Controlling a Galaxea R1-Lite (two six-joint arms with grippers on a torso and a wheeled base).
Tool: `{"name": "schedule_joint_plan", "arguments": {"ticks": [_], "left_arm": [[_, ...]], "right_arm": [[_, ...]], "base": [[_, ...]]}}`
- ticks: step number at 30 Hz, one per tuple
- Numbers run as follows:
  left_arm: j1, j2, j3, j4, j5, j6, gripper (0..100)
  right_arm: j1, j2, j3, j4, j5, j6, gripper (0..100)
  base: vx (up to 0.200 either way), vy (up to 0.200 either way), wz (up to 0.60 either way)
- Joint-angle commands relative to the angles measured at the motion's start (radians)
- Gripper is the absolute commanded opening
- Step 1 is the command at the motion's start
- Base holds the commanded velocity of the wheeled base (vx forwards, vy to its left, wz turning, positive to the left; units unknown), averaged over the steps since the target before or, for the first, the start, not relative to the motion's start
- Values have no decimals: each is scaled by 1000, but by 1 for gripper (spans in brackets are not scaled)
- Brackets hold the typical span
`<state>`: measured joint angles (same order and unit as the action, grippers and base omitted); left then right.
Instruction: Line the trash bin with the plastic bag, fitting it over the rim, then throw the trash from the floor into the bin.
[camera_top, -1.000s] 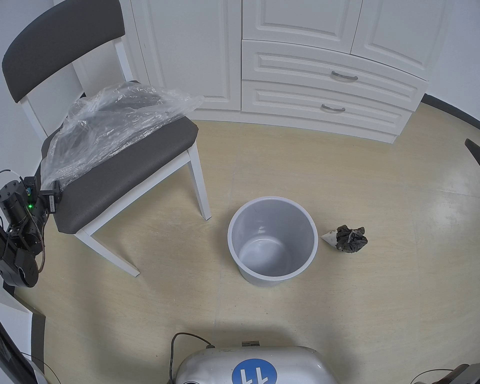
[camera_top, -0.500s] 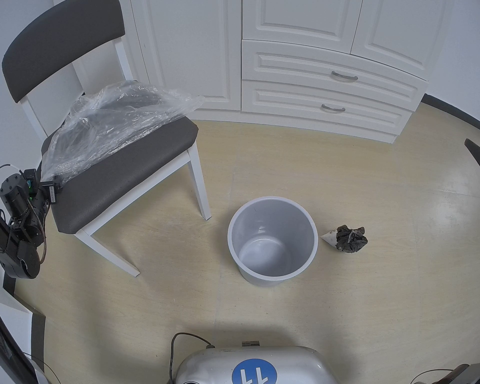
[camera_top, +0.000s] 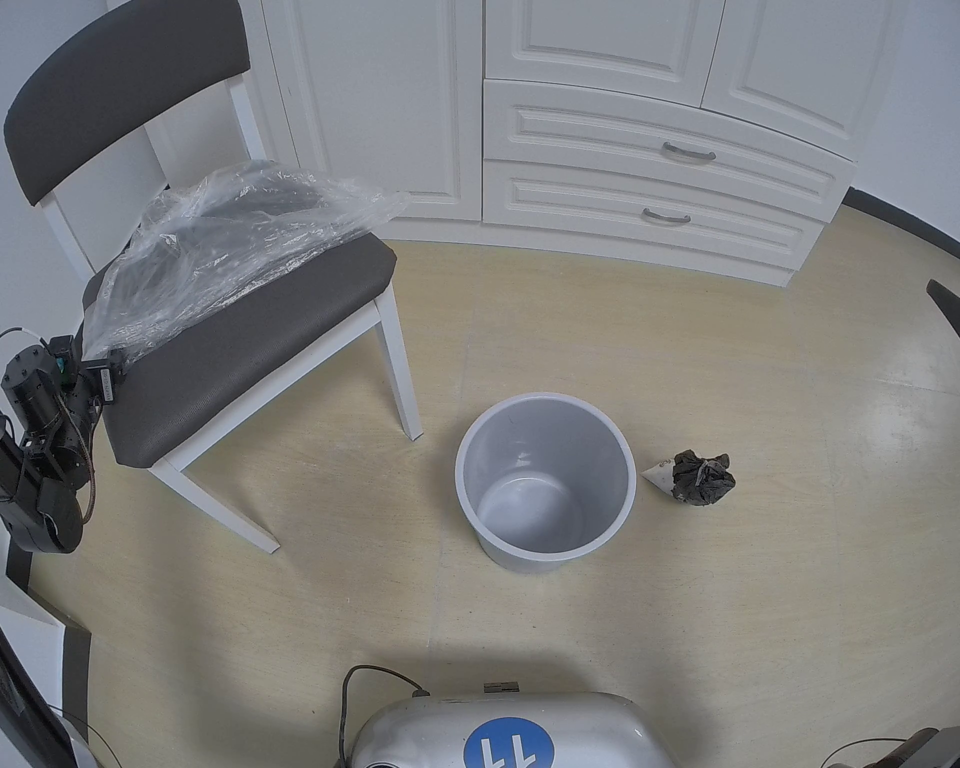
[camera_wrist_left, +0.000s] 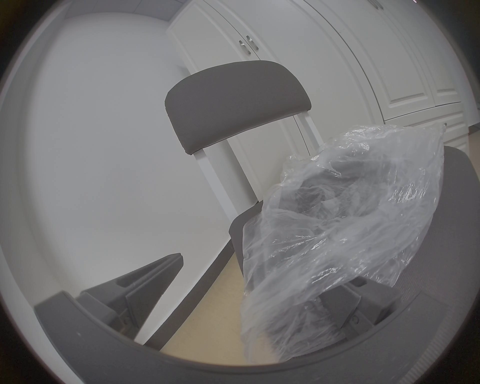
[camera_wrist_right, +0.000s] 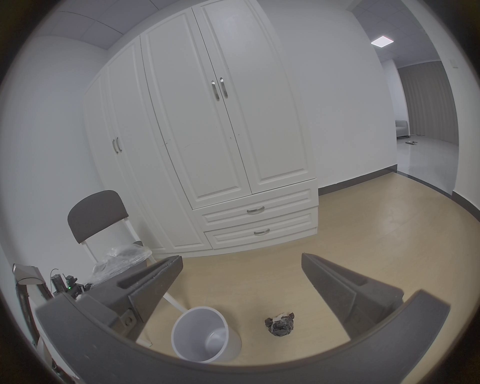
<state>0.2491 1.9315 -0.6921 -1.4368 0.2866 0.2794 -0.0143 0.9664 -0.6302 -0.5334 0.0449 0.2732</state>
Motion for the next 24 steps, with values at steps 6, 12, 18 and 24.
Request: {"name": "schedule_joint_plan", "arguments": {"ticks": [6, 12, 18, 24], "left_arm": [[-2, -9, 3, -2, 0, -2, 0], [-5, -8, 10, -2, 0, -2, 0], [-18, -11, 8, -4, 0, -19, 0], [-47, -54, 19, -4, 0, -35, 0]], "right_arm": [[2, 0, 4, 0, 4, 0, 100], [4, -2, 7, 0, 4, -2, 100], [4, -2, 14, 0, 15, -2, 100], [4, 0, 9, 0, 18, -2, 100]], "base": [[0, 0, 0], [0, 0, 0], [0, 0, 0], [0, 0, 0]]}}
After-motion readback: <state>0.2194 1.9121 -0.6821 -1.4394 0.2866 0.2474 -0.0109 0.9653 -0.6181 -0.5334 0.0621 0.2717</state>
